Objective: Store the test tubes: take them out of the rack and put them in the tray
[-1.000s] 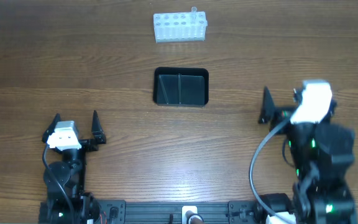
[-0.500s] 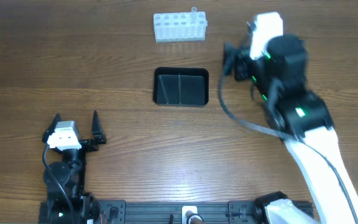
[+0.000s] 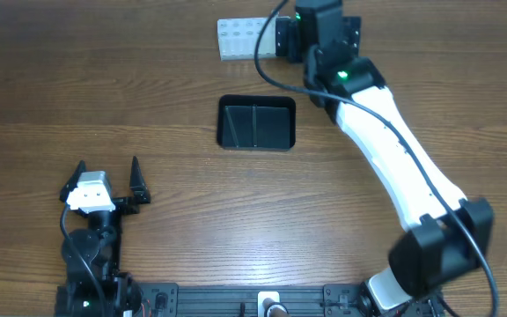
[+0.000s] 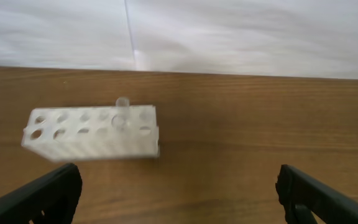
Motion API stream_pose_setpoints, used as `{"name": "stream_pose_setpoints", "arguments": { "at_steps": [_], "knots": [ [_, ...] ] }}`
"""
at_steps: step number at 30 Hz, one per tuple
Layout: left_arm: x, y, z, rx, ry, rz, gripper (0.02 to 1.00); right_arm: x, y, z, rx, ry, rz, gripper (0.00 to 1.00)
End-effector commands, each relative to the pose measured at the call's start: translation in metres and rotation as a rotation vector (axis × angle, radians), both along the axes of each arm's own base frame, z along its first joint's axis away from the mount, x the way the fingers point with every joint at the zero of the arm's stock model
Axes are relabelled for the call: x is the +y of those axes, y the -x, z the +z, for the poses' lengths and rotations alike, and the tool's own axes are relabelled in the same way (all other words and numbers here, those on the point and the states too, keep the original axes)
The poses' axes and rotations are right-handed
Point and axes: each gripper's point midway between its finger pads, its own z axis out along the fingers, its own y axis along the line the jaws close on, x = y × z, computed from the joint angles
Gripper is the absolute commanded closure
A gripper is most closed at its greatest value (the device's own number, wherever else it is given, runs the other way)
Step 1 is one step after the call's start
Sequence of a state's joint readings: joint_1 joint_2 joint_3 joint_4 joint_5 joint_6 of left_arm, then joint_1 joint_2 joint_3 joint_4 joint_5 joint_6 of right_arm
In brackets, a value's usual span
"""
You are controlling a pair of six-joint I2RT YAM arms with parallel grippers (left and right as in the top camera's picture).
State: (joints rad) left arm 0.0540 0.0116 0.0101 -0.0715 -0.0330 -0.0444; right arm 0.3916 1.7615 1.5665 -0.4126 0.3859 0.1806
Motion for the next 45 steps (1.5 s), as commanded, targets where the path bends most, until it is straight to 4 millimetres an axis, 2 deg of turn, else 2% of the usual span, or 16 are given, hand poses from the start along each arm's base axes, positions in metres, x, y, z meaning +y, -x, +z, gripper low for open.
{"name": "stream_pose_setpoints", "arguments": {
  "at_steps": [1, 8, 16, 27, 34, 39, 45],
  "knots": [
    [0.000, 0.000, 0.000, -0.003, -0.014, -0.004, 0.020, 0.004, -0.030, -0.003, -0.039, 0.036, -0.061, 0.009],
    [0.000, 0.000, 0.000, -0.003, -0.014, -0.004, 0.020, 0.023, -0.070, -0.029, -0.028, 0.044, -0.056, 0.020],
    [0.000, 0.000, 0.000, -0.003, -0.014, -0.004, 0.020, 0.042, -0.097, -0.056, -0.017, 0.041, -0.039, 0.062],
    [0.000, 0.000, 0.000, -0.003, -0.014, -0.004, 0.020, 0.059, -0.105, -0.096, 0.014, 0.053, -0.015, 0.093],
    [0.000, 0.000, 0.000, -0.003, -0.014, -0.004, 0.020, 0.064, -0.108, -0.113, 0.022, 0.057, -0.012, 0.128],
    [0.000, 0.000, 0.000, -0.003, -0.014, -0.004, 0.020, 0.064, -0.109, -0.118, 0.026, 0.059, -0.012, 0.150],
    [0.000, 0.000, 0.000, -0.002, -0.014, -0.004, 0.020, 0.065, -0.111, -0.121, 0.022, 0.057, -0.012, 0.233]
  ]
}}
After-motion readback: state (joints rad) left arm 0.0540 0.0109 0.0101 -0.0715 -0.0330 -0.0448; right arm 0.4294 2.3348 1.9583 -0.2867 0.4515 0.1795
